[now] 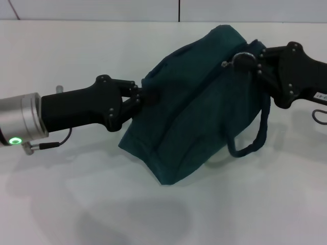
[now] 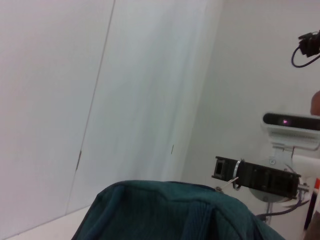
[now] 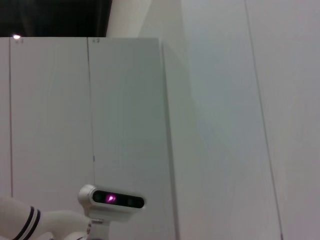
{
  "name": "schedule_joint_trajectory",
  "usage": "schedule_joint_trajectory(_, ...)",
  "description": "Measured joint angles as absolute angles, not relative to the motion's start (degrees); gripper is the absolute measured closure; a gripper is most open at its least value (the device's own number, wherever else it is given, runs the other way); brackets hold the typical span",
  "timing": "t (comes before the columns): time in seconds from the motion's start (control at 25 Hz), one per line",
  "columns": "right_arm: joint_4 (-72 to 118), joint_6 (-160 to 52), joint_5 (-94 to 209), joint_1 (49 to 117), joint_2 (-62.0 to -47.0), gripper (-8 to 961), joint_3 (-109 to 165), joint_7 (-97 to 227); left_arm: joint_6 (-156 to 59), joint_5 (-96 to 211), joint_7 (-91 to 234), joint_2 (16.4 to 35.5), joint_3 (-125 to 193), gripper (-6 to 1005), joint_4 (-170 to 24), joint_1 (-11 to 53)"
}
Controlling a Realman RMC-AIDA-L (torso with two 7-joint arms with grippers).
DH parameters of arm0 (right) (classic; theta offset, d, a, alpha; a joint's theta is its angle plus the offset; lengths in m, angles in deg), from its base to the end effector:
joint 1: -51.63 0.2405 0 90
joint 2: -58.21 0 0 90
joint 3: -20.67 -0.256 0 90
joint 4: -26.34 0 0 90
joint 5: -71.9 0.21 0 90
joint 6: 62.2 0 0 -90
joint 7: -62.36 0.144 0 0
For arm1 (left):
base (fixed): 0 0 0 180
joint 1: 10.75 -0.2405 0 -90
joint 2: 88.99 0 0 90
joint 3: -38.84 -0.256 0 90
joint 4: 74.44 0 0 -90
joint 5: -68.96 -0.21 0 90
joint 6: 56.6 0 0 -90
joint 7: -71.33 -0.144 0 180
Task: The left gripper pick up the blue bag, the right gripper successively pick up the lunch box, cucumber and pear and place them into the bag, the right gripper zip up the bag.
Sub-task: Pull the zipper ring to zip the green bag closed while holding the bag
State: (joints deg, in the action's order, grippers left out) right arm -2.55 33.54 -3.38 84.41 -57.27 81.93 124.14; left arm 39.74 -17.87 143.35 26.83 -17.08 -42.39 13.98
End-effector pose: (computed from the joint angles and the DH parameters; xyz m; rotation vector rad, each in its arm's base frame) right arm 0.1929 0.3353 0.0094 -2.6196 0.1242 1.2769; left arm -0.2464 0.3017 0.0080 -2.6820 -0.4937 -1.1278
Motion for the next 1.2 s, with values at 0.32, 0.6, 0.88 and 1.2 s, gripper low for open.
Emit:
schedule_joint_trajectory(0.32, -2.16, 31.59, -2.65, 84.39, -57.3, 944, 81.75, 123.7, 37.62, -22.42, 141.37, 28.16, -17.01, 952, -42.72, 14.33)
schedule_joint_trajectory(0.6, -2.2, 30.22, -1.63, 83.73, -57.06, 944, 79.48, 123.19, 37.21, -22.79, 141.31, 27.95, -16.98, 950, -42.71, 14.3)
schedule_joint_trajectory(0.88, -2.4, 28.28, -1.58, 83.21, -56.95, 944, 78.75, 122.46, 37.11, -22.82, 141.29, 27.68, -16.96, 949, -42.62, 14.09)
schedule_joint_trajectory(1.2, -2.48, 24.76, -1.5, 82.63, -56.92, 944, 78.4, 120.14, 37.09, -22.87, 141.3, 27.26, -16.97, 947, -42.56, 13.78)
